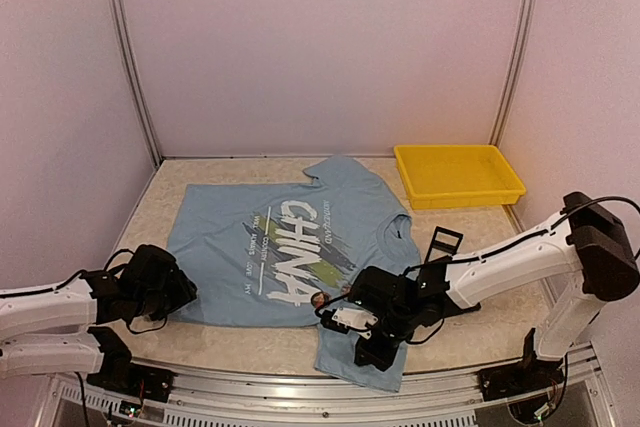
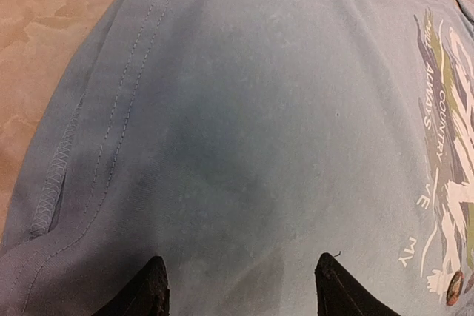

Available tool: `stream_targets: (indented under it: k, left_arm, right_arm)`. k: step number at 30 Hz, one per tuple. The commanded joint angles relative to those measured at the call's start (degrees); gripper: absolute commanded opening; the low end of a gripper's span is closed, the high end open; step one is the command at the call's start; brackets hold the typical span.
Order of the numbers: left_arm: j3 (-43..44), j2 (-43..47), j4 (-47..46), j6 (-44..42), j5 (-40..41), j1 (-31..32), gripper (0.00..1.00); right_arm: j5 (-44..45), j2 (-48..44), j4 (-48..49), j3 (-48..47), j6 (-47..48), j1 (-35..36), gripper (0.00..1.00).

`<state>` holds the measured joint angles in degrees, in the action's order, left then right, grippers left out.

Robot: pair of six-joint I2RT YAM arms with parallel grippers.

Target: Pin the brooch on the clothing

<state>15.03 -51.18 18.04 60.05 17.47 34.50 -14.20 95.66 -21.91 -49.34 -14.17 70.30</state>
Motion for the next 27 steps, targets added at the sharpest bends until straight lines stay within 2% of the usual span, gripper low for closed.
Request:
stream_targets:
  k: [1, 3, 4, 6, 9, 12, 14, 15, 18, 22, 25, 27]
  left_arm:
    - [-0.5, 4.2, 7.3, 3.5, -0.8, 1.6, 0.62]
    - [1.4, 6.1, 11.8, 6.0, 1.1, 2.7, 0.58]
    - [3.0, 7.2, 17.2, 8.1, 3.9, 3.7, 0.58]
    - [5.7, 10.1, 20.9, 9.7, 9.7, 6.3, 0.57]
    - [7.3, 13.2, 12.3, 2.4, 11.6, 7.3, 0.57]
    - [8.5, 12.4, 4.0, -6.5, 13.1, 7.2, 0.63]
    - [9.9, 10.1, 0.7, -9.9, 16.8, 6.9, 0.70]
    - [10.7, 8.7, -1.5, -12.1, 18.5, 6.2, 0.74]
    - [12.1, 4.2, -10.9, -18.9, 19.5, 1.8, 0.88]
    - [12.3, -1.9, -24.1, -25.5, 14.3, -9.1, 0.95]
    - [12.9, -6.6, -28.6, -28.5, 17.6, -16.0, 0.98]
    - [12.2, -8.9, -32.6, -31.8, 20.7, -18.8, 0.99]
  right_arm:
    - [-2.9, -0.8, -6.3, -0.5, -0.6, 1.2, 0.00]
    - [-3.4, -2.0, -6.4, -2.5, 0.5, 1.2, 0.00]
    - [-2.5, -2.9, -6.9, -3.6, 1.1, 1.2, 0.00]
    - [0.8, -5.2, -6.8, -6.1, 2.2, 0.1, 0.00]
    - [6.1, -8.7, -4.2, -10.0, 3.2, -6.8, 0.11]
    - [12.7, -12.7, 0.2, -12.8, 1.9, -17.5, 0.41]
    - [17.8, -16.4, 5.0, -11.8, 1.7, -24.3, 0.66]
    - [19.5, -18.5, 7.7, -11.0, 1.5, -29.4, 0.73]
    - [19.6, -24.4, 15.2, -6.9, 0.6, -42.8, 0.84]
    - [19.1, -29.2, 21.5, -1.5, 0.0, -58.4, 0.88]
    - [23.8, -32.1, 26.5, 4.5, 1.3, -63.5, 0.91]
    - [31.1, -33.5, 29.1, 8.4, 0.1, -63.8, 0.99]
